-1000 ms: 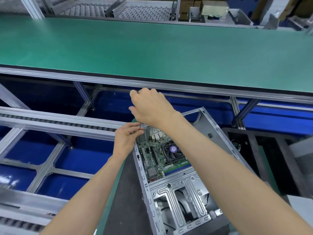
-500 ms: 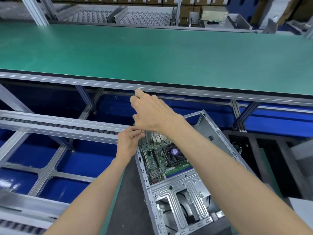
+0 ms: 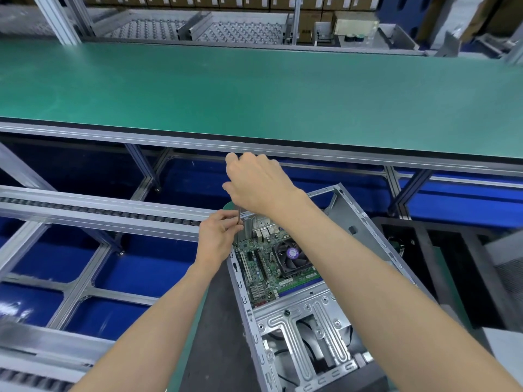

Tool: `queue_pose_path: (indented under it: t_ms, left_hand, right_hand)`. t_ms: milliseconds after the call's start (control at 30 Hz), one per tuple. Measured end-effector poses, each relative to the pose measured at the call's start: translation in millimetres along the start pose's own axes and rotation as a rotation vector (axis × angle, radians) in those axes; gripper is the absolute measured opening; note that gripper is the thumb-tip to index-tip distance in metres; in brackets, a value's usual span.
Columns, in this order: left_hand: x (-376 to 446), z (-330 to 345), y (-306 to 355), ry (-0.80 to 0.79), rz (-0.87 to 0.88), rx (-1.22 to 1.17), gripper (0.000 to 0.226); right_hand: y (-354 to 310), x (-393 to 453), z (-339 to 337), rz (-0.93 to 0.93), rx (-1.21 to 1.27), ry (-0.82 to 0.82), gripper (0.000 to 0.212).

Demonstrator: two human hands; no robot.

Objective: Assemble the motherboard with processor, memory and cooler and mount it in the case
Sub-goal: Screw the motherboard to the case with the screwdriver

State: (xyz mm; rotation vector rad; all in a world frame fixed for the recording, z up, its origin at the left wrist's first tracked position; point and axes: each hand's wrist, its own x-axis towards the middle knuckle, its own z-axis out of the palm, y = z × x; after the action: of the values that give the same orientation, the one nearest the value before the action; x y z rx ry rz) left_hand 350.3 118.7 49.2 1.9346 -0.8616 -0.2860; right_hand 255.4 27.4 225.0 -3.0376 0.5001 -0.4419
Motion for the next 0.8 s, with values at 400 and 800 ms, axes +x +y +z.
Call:
queue_pose_path:
  t_ms: [400,800]
  left_hand:
    - [0.9,0.1,-7.6,-0.013,0.113,0.151,0.009]
    - [-1.5,-1.1,-5.8,0.027,0.182,0.201,0.006]
  right_hand:
    - [-1.2,3.3,1.8,0.009,-0.015,0.017,0.028]
    - [0.6,4.1,-6.0,-0.006,0.051,-0.073,0.015]
